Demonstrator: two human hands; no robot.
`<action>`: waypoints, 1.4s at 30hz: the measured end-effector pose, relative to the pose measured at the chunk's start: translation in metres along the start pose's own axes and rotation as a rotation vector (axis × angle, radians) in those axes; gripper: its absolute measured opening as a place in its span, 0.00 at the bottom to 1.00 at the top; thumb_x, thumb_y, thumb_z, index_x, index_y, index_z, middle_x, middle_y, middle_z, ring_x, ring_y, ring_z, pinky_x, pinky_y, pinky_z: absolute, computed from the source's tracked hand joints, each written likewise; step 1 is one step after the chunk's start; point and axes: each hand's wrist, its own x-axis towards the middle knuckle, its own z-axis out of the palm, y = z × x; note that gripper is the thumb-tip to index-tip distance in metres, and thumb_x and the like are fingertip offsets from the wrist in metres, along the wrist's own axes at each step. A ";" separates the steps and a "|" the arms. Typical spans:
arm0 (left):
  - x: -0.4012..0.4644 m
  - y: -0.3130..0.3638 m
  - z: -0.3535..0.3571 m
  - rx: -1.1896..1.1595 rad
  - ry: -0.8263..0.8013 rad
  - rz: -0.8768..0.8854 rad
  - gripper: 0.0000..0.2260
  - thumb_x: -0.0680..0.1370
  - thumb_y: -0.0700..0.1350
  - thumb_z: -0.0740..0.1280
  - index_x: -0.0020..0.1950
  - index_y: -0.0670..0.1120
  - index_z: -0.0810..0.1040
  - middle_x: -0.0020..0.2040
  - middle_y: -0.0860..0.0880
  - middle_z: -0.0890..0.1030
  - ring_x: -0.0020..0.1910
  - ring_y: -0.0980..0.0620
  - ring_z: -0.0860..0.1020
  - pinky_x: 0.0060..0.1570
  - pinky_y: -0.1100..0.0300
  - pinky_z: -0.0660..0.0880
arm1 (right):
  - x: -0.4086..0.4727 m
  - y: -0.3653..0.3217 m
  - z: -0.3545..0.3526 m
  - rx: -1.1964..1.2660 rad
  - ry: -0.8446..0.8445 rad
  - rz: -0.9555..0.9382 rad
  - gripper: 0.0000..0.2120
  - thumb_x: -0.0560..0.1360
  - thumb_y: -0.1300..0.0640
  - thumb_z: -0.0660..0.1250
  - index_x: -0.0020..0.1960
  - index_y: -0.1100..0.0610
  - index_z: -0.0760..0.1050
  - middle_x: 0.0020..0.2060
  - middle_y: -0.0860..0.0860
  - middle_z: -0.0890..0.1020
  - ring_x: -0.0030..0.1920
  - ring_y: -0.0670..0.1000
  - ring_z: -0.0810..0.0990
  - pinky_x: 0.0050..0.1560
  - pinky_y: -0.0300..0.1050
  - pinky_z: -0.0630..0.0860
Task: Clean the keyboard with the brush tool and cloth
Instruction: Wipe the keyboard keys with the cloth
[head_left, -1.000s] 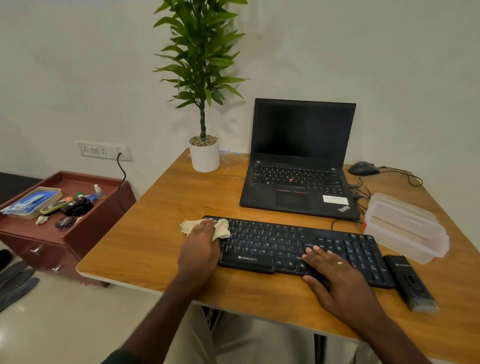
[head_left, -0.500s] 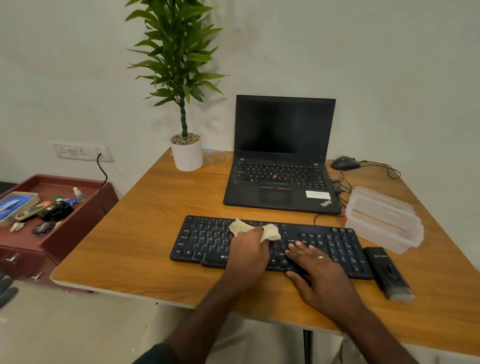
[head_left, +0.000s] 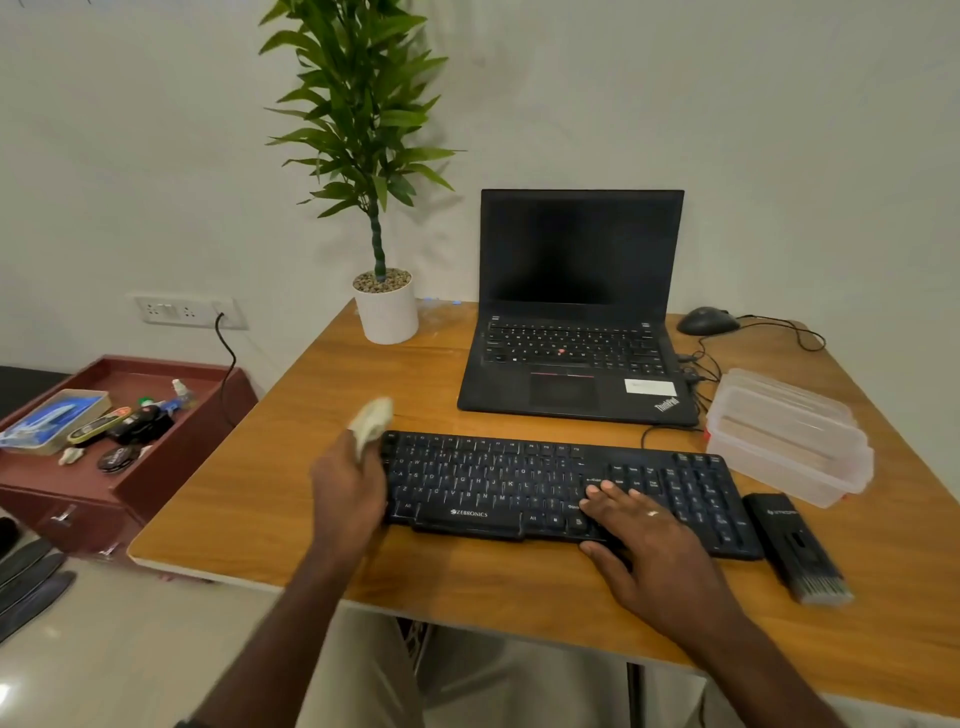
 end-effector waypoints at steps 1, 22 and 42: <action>-0.009 -0.002 0.011 0.100 -0.113 0.058 0.10 0.83 0.39 0.61 0.60 0.35 0.77 0.41 0.47 0.79 0.37 0.49 0.78 0.32 0.67 0.72 | 0.000 -0.001 -0.001 -0.004 -0.007 -0.002 0.23 0.78 0.41 0.59 0.66 0.51 0.79 0.64 0.49 0.81 0.65 0.48 0.78 0.68 0.48 0.66; -0.044 0.062 0.100 -1.039 -0.411 -0.779 0.08 0.84 0.47 0.61 0.57 0.46 0.77 0.53 0.43 0.84 0.50 0.45 0.82 0.46 0.51 0.80 | 0.003 -0.009 -0.019 0.055 -0.146 0.149 0.23 0.75 0.43 0.71 0.67 0.50 0.77 0.66 0.49 0.79 0.67 0.48 0.76 0.69 0.45 0.63; -0.050 0.010 0.092 0.217 -0.427 0.325 0.22 0.82 0.44 0.62 0.76 0.43 0.68 0.72 0.44 0.74 0.73 0.44 0.69 0.75 0.49 0.64 | 0.025 -0.010 -0.031 -0.050 -0.273 0.166 0.39 0.73 0.25 0.57 0.78 0.43 0.61 0.78 0.42 0.60 0.79 0.44 0.54 0.79 0.51 0.39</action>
